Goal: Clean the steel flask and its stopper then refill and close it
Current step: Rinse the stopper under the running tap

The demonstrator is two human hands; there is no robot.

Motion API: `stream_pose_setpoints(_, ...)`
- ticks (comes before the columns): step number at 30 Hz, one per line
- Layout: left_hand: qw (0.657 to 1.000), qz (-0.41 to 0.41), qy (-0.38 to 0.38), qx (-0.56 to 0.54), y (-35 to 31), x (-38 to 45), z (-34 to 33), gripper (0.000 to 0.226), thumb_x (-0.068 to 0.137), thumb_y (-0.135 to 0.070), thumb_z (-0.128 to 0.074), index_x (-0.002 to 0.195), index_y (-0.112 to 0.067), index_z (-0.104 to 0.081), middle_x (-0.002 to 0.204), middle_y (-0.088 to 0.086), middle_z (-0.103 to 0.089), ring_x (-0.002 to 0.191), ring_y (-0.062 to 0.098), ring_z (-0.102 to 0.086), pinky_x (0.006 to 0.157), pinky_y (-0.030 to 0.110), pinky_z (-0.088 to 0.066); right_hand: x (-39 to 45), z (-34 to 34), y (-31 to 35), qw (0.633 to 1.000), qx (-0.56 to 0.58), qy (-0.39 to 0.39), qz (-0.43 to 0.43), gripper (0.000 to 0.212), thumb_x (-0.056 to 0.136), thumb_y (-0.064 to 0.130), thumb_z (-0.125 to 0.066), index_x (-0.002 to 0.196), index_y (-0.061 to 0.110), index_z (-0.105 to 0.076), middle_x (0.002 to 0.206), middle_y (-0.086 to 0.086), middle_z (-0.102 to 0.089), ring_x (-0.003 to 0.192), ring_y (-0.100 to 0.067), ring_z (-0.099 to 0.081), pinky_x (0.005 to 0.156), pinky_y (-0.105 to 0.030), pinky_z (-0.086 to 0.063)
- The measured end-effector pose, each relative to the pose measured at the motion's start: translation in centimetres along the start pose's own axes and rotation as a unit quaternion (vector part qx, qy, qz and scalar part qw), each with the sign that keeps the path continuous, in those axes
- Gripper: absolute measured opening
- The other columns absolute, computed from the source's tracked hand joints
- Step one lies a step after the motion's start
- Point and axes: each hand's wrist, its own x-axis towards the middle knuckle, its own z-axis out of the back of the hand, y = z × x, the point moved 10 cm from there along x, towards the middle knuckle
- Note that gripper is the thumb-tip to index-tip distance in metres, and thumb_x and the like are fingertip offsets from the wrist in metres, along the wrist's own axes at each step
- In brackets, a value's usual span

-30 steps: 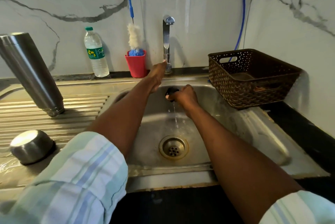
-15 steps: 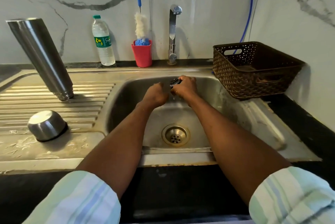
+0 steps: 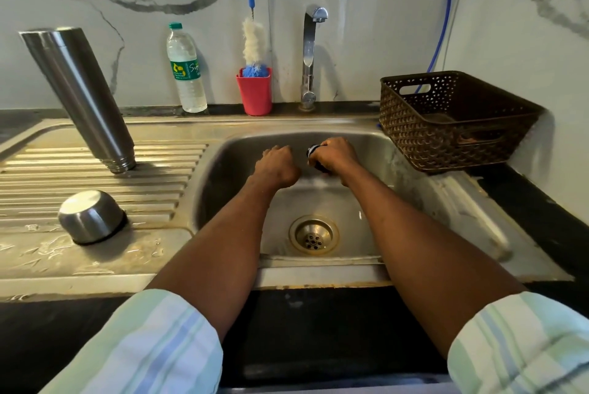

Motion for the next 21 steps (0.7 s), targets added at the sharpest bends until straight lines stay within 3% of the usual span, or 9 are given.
stream_pose_setpoints(4, 1.000, 0.004, -0.010, -0.011, 0.1, 0.0, 0.2, 0.047, 0.090, -0.022, -0.061, 0.134, -0.009, -0.052, 0.134, 0.016, -0.056, 0.125, 0.034, -0.050, 0.105, 0.049, -0.044, -0.1, 0.3, -0.1, 0.999, -0.045, -0.022, 0.010, 0.064, 0.076, 0.031, -0.081, 0.129, 0.008, -0.054, 0.127, -0.012, -0.060, 0.116, -0.028, -0.057, 0.089, -0.036, -0.051)
stream_pose_setpoints(6, 1.000, 0.003, -0.013, -0.013, 0.0, 0.0, 0.5, 0.041, 0.091, -0.021, -0.060, 0.129, -0.009, -0.055, 0.131, 0.016, -0.057, 0.123, 0.036, -0.051, 0.104, 0.050, -0.044, -0.4, 2.2, 0.9, 0.995, -0.008, -0.091, 0.043, 0.063, 0.075, 0.028, -0.082, 0.126, 0.009, -0.050, 0.125, -0.013, -0.057, 0.113, -0.028, -0.057, 0.085, -0.035, -0.051)
stream_pose_setpoints(9, 1.000, 0.000, -0.006, -0.015, 0.0, 0.0, 0.4, 0.039, 0.092, -0.020, -0.058, 0.129, -0.009, -0.055, 0.131, 0.016, -0.057, 0.124, 0.036, -0.051, 0.105, 0.051, -0.043, -1.4, 4.2, 3.1, 0.977, 0.002, -0.170, 0.130, 0.056, 0.079, 0.029, -0.077, 0.125, 0.010, -0.050, 0.130, -0.012, -0.050, 0.117, -0.027, -0.050, 0.091, -0.036, -0.047)
stream_pose_setpoints(13, 0.999, 0.010, -0.006, -0.029, 0.2, 0.1, 0.2, 0.040, 0.089, -0.022, -0.062, 0.127, -0.011, -0.057, 0.127, 0.013, -0.059, 0.117, 0.032, -0.054, 0.101, 0.050, -0.047, -1.0, 1.2, 2.0, 0.982, -0.125, -0.075, 0.120, 0.041, 0.080, 0.022, -0.071, 0.116, 0.007, -0.061, 0.122, -0.015, -0.060, 0.112, -0.031, -0.056, 0.088, -0.037, -0.049)
stream_pose_setpoints(18, 0.999, 0.013, -0.004, -0.042, 0.4, 0.3, 0.2, 0.043, 0.090, -0.022, -0.062, 0.131, -0.012, -0.055, 0.131, 0.013, -0.058, 0.121, 0.033, -0.053, 0.104, 0.051, -0.045, -2.2, 4.6, 4.1, 0.961, -0.046, -0.205, 0.181, 0.052, 0.088, 0.031, -0.066, 0.131, 0.009, -0.047, 0.136, -0.014, -0.043, 0.122, -0.029, -0.043, 0.095, -0.037, -0.044)
stream_pose_setpoints(21, 0.999, 0.015, -0.013, -0.046, 0.4, 0.2, 0.4, 0.043, 0.089, -0.022, -0.062, 0.130, -0.011, -0.056, 0.130, 0.013, -0.058, 0.121, 0.033, -0.053, 0.103, 0.050, -0.046, -1.4, 2.4, 2.3, 0.982, -0.087, -0.122, 0.117, 0.042, 0.086, 0.027, -0.068, 0.122, 0.008, -0.058, 0.128, -0.015, -0.055, 0.115, -0.030, -0.054, 0.089, -0.036, -0.048)
